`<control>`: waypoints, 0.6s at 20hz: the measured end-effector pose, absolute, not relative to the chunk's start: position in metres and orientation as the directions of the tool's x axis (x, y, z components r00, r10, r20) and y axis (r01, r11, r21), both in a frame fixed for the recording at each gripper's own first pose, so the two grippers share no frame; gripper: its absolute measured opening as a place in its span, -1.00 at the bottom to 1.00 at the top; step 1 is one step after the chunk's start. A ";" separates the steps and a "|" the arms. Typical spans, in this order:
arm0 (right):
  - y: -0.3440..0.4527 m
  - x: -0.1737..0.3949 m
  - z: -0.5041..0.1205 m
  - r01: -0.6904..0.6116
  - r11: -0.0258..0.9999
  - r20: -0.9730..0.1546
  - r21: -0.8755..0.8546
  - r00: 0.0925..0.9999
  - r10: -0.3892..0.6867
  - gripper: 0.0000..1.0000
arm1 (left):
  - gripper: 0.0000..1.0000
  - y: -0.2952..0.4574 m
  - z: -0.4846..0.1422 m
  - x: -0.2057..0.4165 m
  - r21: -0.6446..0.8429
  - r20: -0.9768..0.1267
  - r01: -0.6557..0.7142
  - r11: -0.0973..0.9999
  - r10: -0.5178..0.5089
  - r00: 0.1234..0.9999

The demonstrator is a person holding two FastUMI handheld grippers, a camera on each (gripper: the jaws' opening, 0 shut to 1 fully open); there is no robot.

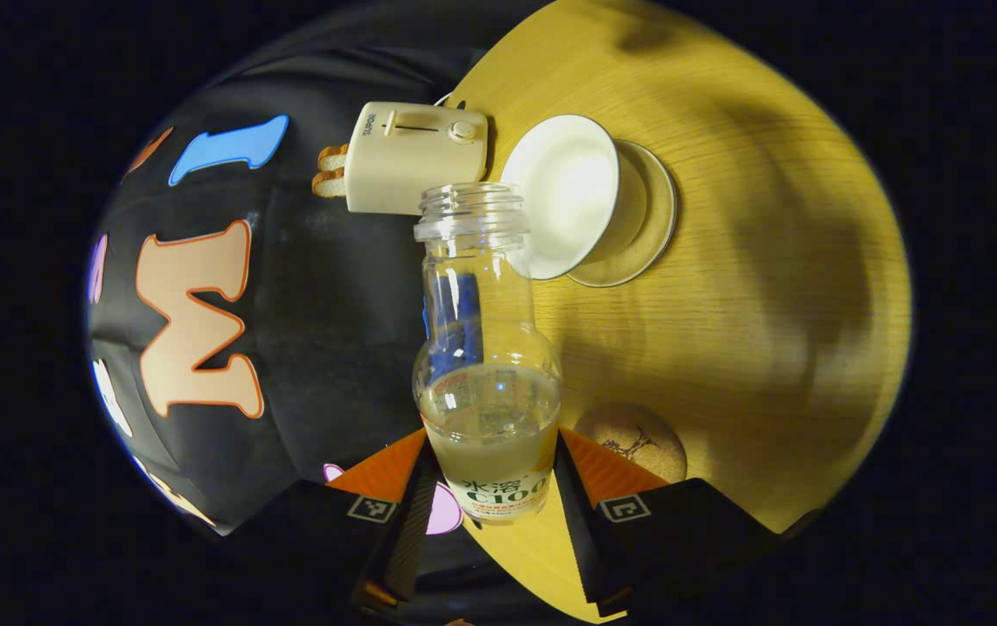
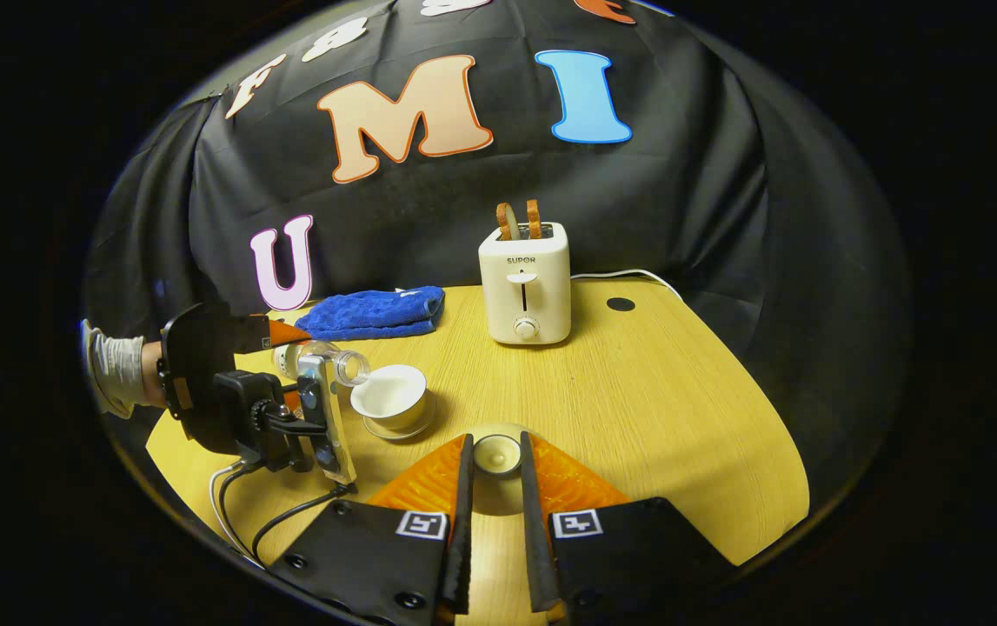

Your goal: Open the teacup lid with one hand, grasp the water bottle and pour water into the teacup with the other hand; after pouring, place the water bottle on the coaster and then close the teacup lid.

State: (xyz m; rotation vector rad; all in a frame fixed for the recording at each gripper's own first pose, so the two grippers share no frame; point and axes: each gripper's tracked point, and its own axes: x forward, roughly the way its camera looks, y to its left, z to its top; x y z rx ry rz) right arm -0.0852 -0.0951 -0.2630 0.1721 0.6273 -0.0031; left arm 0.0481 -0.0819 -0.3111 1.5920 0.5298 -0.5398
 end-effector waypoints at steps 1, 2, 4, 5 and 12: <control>-0.096 -0.085 -0.264 0.056 0.985 -0.584 0.162 0.810 0.050 -0.41 | 0.38 -0.084 -0.309 0.051 0.778 -0.621 0.619 -0.104 0.017 0.784; -0.096 -0.085 -0.265 0.057 0.985 -0.585 0.165 0.809 0.051 -0.41 | 0.38 -0.085 -0.308 0.052 0.775 -0.624 0.621 -0.117 0.016 0.781; -0.098 -0.085 -0.264 0.058 0.984 -0.584 0.168 0.810 0.052 -0.43 | 0.39 -0.083 -0.308 0.052 0.767 -0.629 0.626 -0.141 0.033 0.777; -0.098 -0.085 -0.265 0.058 0.984 -0.583 0.170 0.811 0.053 -0.43 | 0.39 -0.081 -0.308 0.051 0.759 -0.635 0.633 -0.149 0.043 0.771; -0.102 -0.087 -0.267 0.055 0.982 -0.582 0.179 0.811 0.061 -0.43 | 0.38 -0.083 -0.296 0.055 0.743 -0.630 0.622 -0.248 0.053 0.775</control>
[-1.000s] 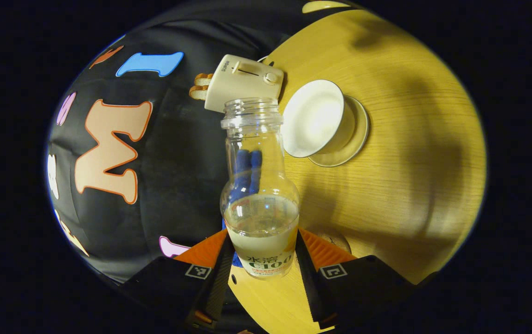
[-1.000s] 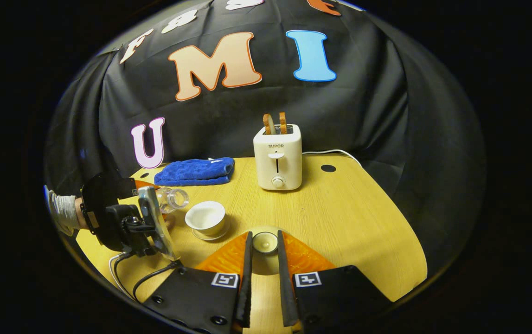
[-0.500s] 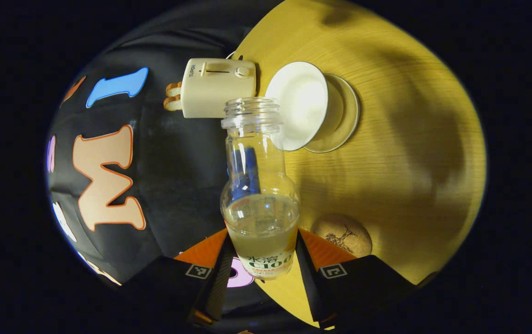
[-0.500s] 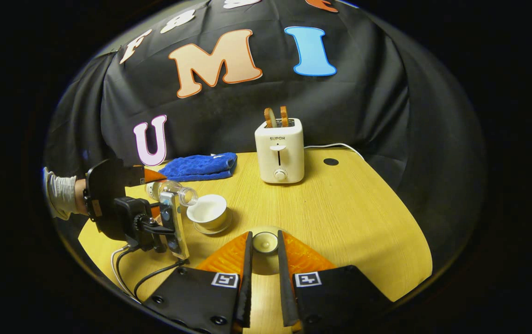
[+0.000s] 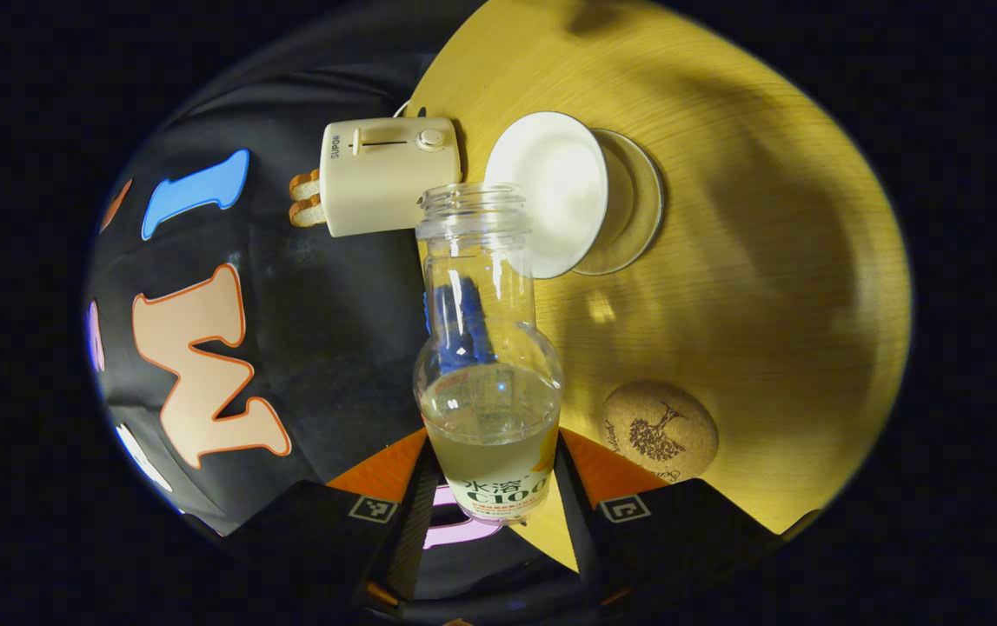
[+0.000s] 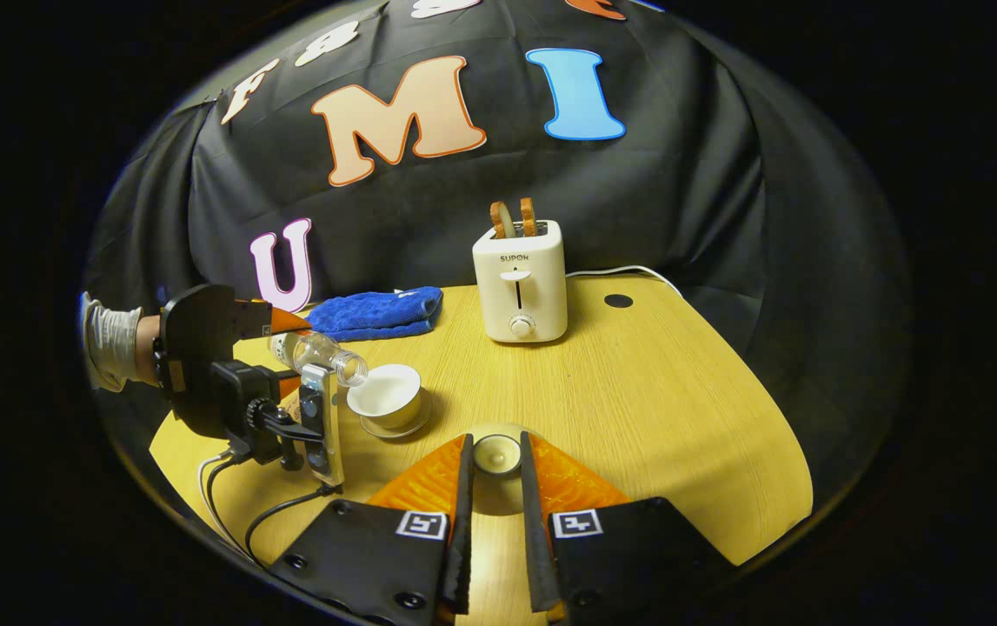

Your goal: Open the teacup lid with one hand, grasp the water bottle and pour water into the teacup with the other hand; after pouring, place the water bottle on the coaster and then close the teacup lid.

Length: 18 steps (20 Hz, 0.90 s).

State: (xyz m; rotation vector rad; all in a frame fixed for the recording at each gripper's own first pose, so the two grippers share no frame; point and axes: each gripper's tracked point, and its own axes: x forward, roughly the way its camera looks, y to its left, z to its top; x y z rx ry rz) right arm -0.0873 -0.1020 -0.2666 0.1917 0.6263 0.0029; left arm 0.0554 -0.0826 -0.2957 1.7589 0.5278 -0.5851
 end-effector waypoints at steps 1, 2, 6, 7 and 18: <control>-0.102 -0.087 -0.266 0.051 0.984 -0.578 0.173 0.814 0.060 -0.40 | 0.37 -0.081 -0.294 0.056 0.739 -0.628 0.619 -0.265 0.062 0.776; -0.102 -0.086 -0.265 0.044 0.985 -0.574 0.168 0.816 0.061 -0.43 | 0.38 -0.081 -0.292 0.056 0.735 -0.625 0.617 -0.281 0.071 0.777; -0.097 -0.087 -0.265 0.028 0.984 -0.569 0.174 0.819 0.077 -0.41 | 0.36 -0.077 -0.286 0.061 0.706 -0.617 0.618 -0.345 0.127 0.776; -0.097 -0.086 -0.266 0.027 0.984 -0.568 0.176 0.819 0.079 -0.40 | 0.37 -0.075 -0.284 0.062 0.700 -0.614 0.619 -0.358 0.142 0.776; -0.104 -0.088 -0.267 0.030 0.983 -0.564 0.179 0.822 0.078 -0.43 | 0.37 -0.067 -0.263 0.064 0.633 -0.584 0.618 -0.466 0.237 0.776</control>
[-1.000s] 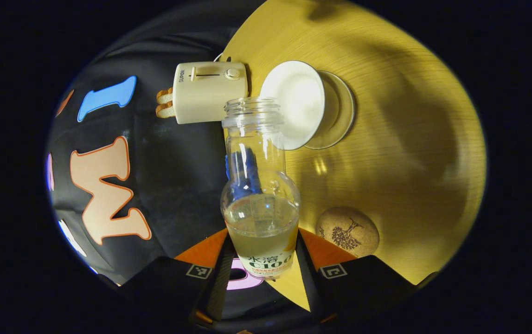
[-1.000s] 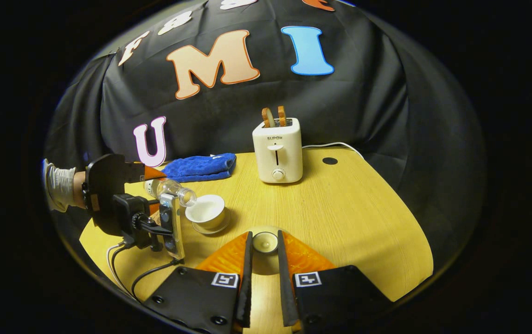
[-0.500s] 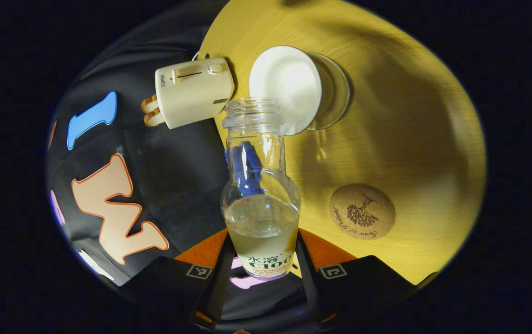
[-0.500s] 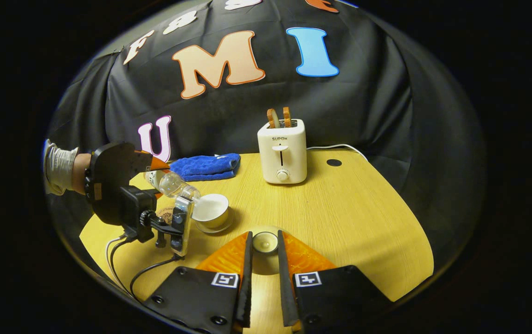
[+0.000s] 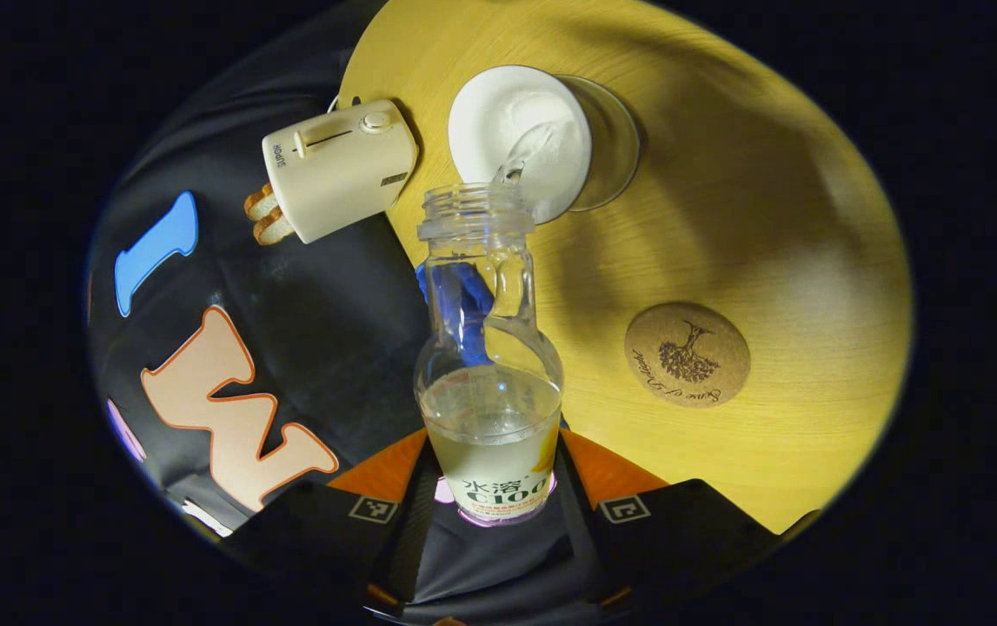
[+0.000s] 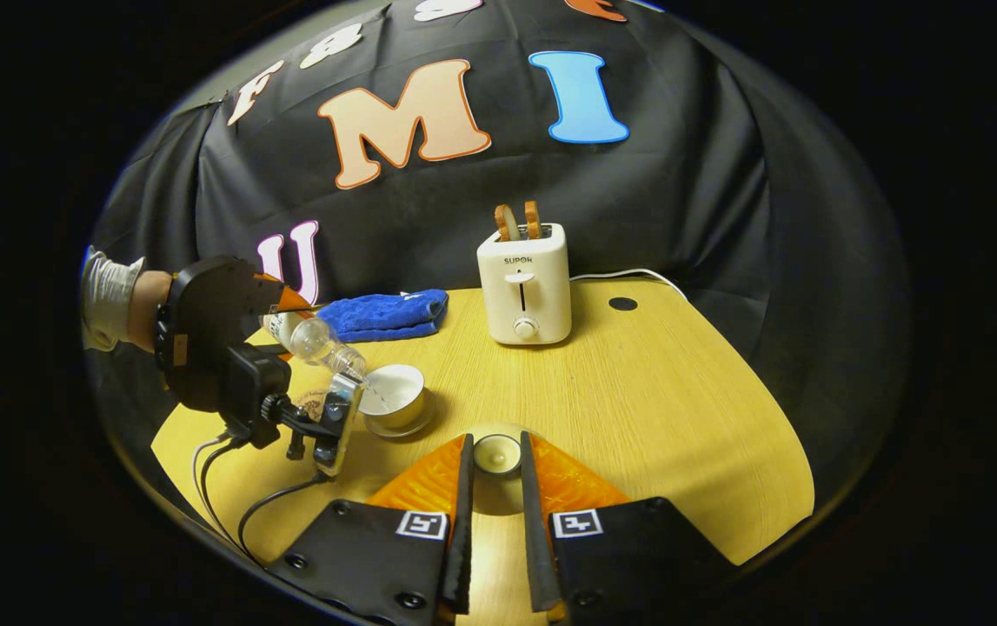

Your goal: Open the teacup lid with one hand, grasp the water bottle and pour water into the teacup with the other hand; after pouring, place the water bottle on the coaster and then close the teacup lid.

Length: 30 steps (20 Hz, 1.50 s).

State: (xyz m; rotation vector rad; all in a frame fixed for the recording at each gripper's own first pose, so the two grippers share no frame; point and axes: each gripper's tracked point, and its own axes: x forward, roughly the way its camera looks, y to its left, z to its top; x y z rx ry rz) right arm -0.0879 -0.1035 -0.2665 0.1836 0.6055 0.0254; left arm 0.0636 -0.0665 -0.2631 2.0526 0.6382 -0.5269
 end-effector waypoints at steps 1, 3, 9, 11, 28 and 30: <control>-0.103 -0.088 -0.266 0.025 0.985 -0.561 0.173 0.824 0.078 -0.40 | 0.37 -0.065 -0.262 0.065 0.626 -0.580 0.619 -0.474 0.248 0.776; -0.101 -0.089 -0.267 0.017 0.986 -0.560 0.169 0.825 0.082 -0.41 | 0.38 -0.065 -0.253 0.069 0.619 -0.556 0.603 -0.502 0.262 0.789; -0.096 -0.089 -0.269 0.002 0.987 -0.563 0.163 0.822 0.091 -0.41 | 0.38 -0.075 -0.225 0.080 0.544 -0.505 0.537 -0.645 0.260 0.823; -0.093 -0.089 -0.270 0.003 0.985 -0.562 0.172 0.822 0.096 -0.41 | 0.38 -0.077 -0.222 0.082 0.539 -0.503 0.538 -0.648 0.265 0.823; -0.089 -0.086 -0.256 0.002 0.991 -0.574 0.136 0.815 0.077 -0.41 | 0.37 -0.077 -0.267 0.036 0.669 -0.715 0.725 -0.164 0.123 0.688; -0.082 -0.084 -0.251 -0.001 0.991 -0.580 0.131 0.811 0.077 -0.41 | 0.38 -0.078 -0.276 0.033 0.681 -0.730 0.732 -0.017 0.077 0.680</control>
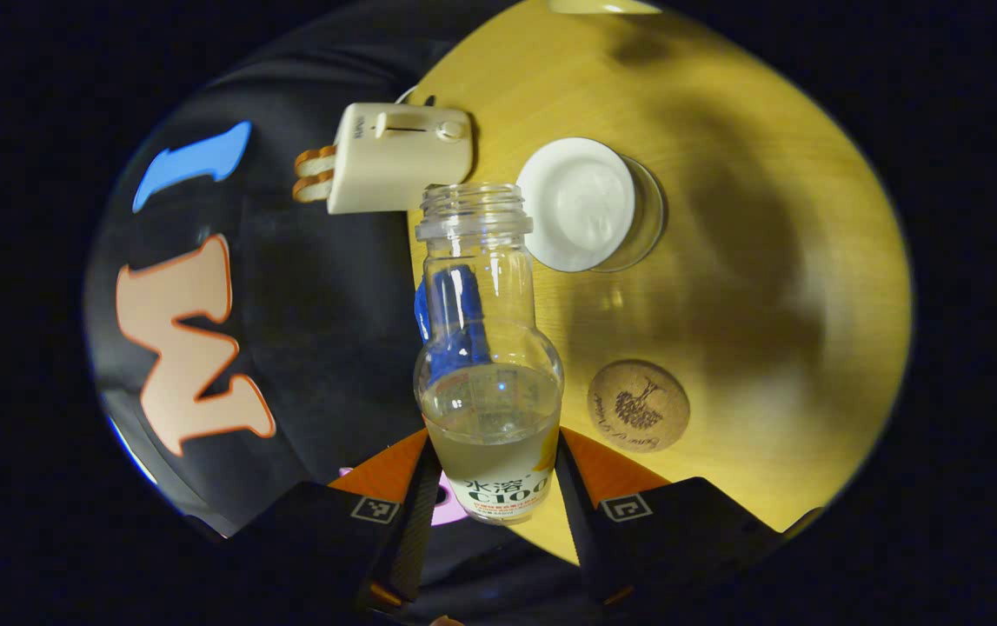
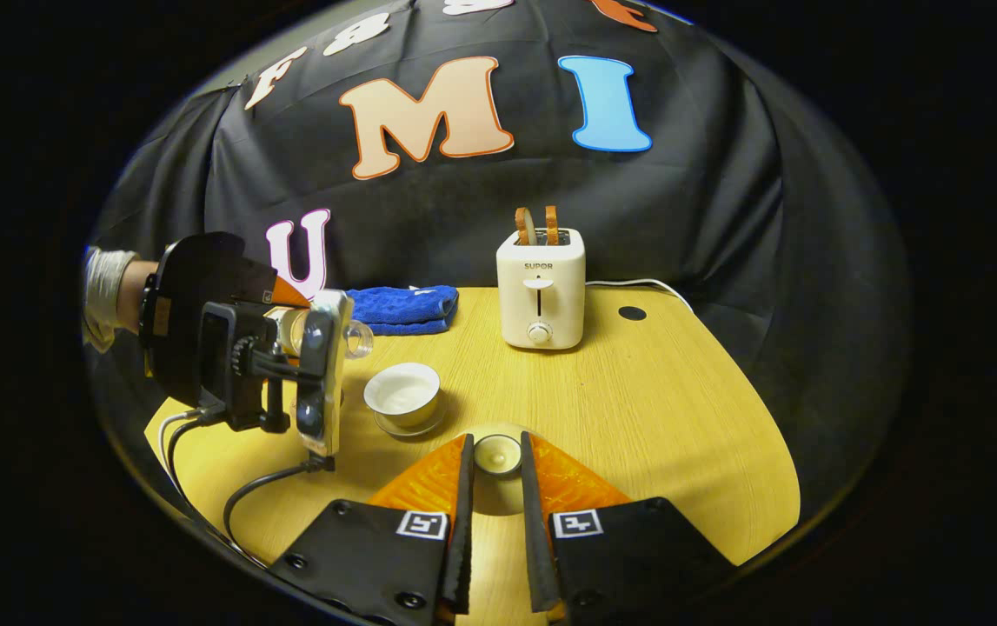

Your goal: Open the teacup lid with one hand, grasp the water bottle and pour water into the teacup with the other hand; after pouring, place the water bottle on the coaster and then close the teacup lid.

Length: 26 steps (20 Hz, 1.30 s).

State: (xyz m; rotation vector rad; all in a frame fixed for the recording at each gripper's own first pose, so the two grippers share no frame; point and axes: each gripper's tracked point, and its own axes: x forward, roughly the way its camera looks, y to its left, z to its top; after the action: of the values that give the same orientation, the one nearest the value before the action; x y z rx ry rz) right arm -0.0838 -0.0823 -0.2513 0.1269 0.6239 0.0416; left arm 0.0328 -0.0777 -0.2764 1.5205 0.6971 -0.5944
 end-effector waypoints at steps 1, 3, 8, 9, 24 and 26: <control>-0.080 -0.083 -0.250 -0.003 0.992 -0.581 0.127 0.810 0.077 -0.41 | 0.36 -0.076 -0.279 0.032 0.683 -0.731 0.729 0.045 0.056 0.681; -0.073 -0.082 -0.247 -0.008 0.993 -0.585 0.122 0.808 0.078 -0.41 | 0.38 -0.078 -0.286 0.032 0.684 -0.720 0.709 0.171 0.005 0.694; -0.055 -0.077 -0.247 -0.020 0.994 -0.608 0.107 0.790 0.082 -0.41 | 0.37 -0.078 -0.308 0.017 0.583 -0.716 0.659 0.476 -0.084 0.693; -0.052 -0.075 -0.245 -0.019 0.994 -0.609 0.104 0.789 0.079 -0.41 | 0.37 -0.077 -0.303 0.017 0.564 -0.693 0.631 0.533 -0.110 0.713; -0.020 -0.058 -0.233 -0.051 0.998 -0.648 0.025 0.760 0.055 -0.44 | 0.39 -0.071 -0.312 0.030 0.133 -0.537 0.371 0.919 -0.248 0.806; -0.013 -0.052 -0.231 -0.061 0.998 -0.645 0.029 0.761 0.065 -0.41 | 0.41 -0.070 -0.310 0.030 0.122 -0.527 0.362 0.924 -0.248 0.812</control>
State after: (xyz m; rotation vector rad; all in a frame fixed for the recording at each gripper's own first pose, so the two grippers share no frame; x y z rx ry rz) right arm -0.0522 -0.0127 -0.2307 0.0064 0.7025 0.0683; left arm 0.0299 -0.0699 -0.3099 0.2216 0.5303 -0.3286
